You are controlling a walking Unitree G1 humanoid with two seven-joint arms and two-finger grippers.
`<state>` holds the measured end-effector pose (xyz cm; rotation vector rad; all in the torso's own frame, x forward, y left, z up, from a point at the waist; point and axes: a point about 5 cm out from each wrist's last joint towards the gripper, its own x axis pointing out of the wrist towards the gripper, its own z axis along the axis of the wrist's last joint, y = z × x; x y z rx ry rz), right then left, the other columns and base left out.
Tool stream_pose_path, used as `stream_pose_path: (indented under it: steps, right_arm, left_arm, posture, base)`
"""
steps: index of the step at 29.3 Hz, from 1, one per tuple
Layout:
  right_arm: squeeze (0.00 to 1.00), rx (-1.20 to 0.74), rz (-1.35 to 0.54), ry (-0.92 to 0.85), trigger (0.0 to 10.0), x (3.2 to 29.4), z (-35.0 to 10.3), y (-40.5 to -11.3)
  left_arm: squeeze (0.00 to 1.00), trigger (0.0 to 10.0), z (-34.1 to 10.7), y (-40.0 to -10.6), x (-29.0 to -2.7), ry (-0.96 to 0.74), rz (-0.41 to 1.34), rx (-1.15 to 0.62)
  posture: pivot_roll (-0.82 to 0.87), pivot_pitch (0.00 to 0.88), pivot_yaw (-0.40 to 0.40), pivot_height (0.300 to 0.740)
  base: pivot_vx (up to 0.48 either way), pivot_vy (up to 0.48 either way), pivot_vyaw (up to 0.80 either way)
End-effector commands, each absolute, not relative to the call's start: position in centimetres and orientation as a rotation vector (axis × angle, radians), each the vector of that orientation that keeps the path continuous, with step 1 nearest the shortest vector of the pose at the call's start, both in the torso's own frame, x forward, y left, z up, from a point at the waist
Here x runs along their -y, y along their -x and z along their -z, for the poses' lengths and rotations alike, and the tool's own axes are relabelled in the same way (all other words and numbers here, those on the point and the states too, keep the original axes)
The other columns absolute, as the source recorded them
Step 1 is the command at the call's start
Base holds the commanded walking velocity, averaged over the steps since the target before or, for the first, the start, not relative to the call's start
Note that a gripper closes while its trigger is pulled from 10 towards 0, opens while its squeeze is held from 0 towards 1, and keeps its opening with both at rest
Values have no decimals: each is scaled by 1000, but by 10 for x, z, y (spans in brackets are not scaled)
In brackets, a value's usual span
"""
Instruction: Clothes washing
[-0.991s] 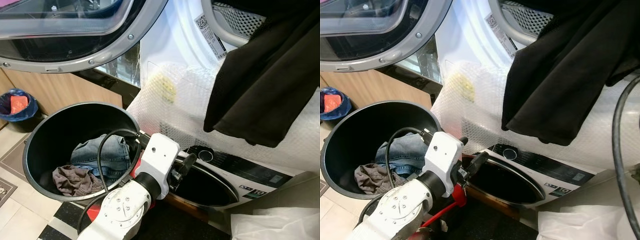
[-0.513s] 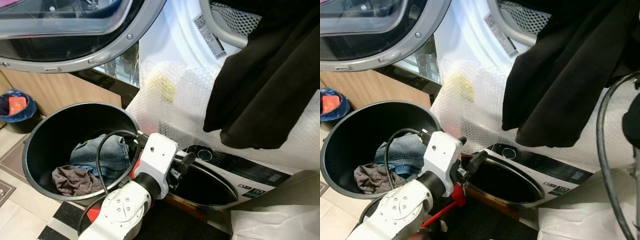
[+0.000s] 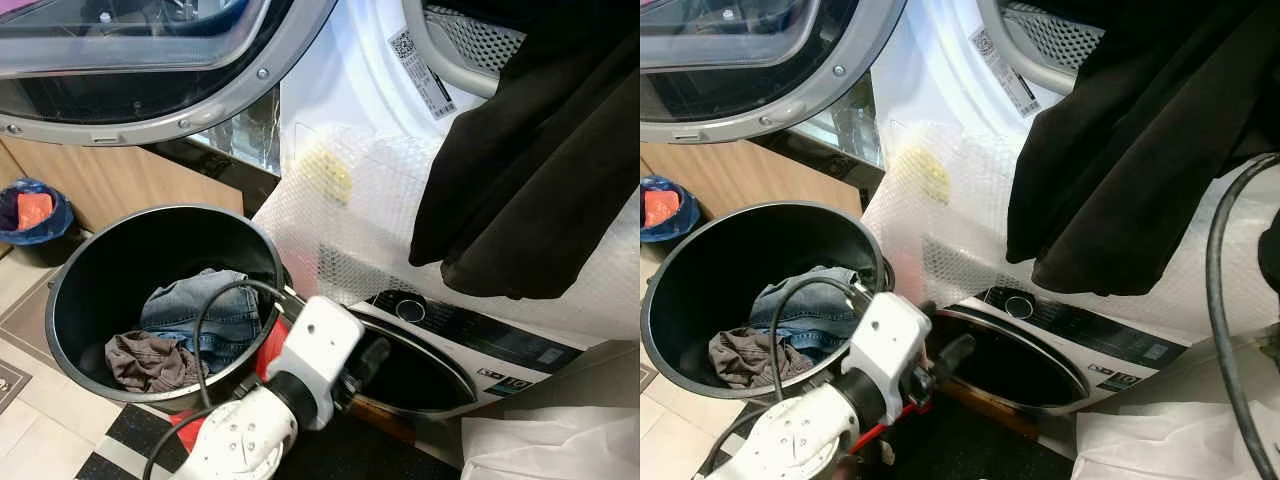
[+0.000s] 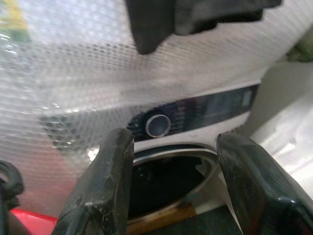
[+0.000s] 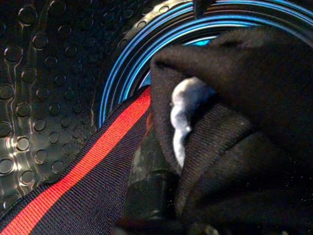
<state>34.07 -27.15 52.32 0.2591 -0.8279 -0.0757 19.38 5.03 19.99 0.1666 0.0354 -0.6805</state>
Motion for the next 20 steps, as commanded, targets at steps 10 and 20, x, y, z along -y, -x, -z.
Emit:
stream_pose_path:
  steps: [10,20]
  right_arm:
    - [0,867,95,-240,10000,280,-531,-331]
    - [0,875,86,-242,10000,280,-533,-329]
  left_arm:
    - [0,10000,-199,-176,-58,-137,871,-39]
    - [0,10000,-183,-174,-75,-234,898,-110]
  posture:
    - [69,196,-144,740]
    - [67,196,-136,740]
  base:
    - [0,0,0]
    - [0,0,0]
